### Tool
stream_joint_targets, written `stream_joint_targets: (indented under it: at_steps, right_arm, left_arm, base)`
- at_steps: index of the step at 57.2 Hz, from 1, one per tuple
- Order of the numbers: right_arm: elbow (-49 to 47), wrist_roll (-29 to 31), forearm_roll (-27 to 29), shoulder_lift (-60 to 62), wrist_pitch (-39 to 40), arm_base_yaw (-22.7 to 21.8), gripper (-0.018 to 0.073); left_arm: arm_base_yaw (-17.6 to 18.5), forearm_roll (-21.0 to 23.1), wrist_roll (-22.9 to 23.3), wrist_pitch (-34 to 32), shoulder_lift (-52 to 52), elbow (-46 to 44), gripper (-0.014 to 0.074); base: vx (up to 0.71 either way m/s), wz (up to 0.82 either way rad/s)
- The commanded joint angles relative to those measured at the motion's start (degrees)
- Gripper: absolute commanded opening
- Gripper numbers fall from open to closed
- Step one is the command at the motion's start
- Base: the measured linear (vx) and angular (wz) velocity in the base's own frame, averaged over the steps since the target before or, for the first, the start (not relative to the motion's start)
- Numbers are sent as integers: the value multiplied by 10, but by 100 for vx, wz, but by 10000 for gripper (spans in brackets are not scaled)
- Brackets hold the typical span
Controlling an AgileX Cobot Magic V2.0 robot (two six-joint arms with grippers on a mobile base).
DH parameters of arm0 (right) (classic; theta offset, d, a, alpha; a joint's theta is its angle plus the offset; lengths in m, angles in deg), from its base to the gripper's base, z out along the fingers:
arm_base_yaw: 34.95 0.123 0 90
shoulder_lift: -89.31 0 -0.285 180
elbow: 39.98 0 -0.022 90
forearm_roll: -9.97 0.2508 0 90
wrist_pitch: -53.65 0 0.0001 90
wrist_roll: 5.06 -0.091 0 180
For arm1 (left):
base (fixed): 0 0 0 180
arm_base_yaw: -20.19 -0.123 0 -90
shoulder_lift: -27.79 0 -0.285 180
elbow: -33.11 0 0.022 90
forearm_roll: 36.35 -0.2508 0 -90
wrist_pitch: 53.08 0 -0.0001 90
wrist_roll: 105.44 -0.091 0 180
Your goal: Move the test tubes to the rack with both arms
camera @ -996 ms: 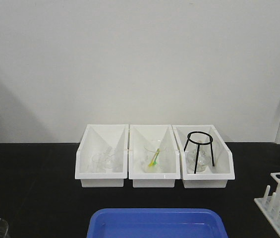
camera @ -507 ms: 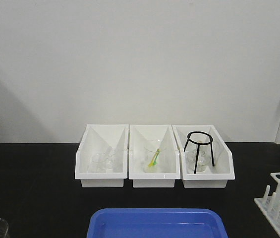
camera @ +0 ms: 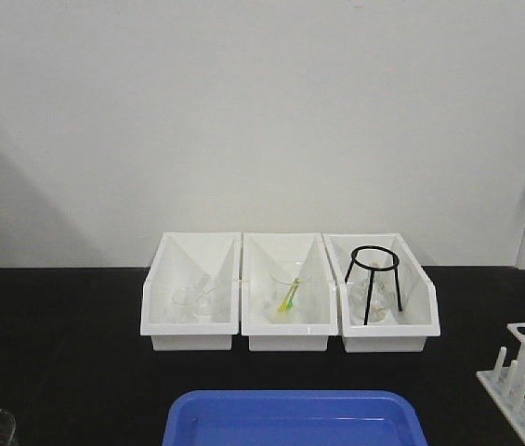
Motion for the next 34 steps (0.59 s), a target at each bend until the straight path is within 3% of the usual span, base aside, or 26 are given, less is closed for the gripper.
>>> stream_joint_targets:
  at_steps: [1,34]
  right_arm:
    - [6,0,-8,5,49,0,-7]
    - [6,0,-10,5,48,0,-7]
  left_arm:
    - [-1,1,0,-47,10,15,-20]
    - [-1,1,0,-47,10,15,-20]
  base:
    - [0,0]
    - [0,0]
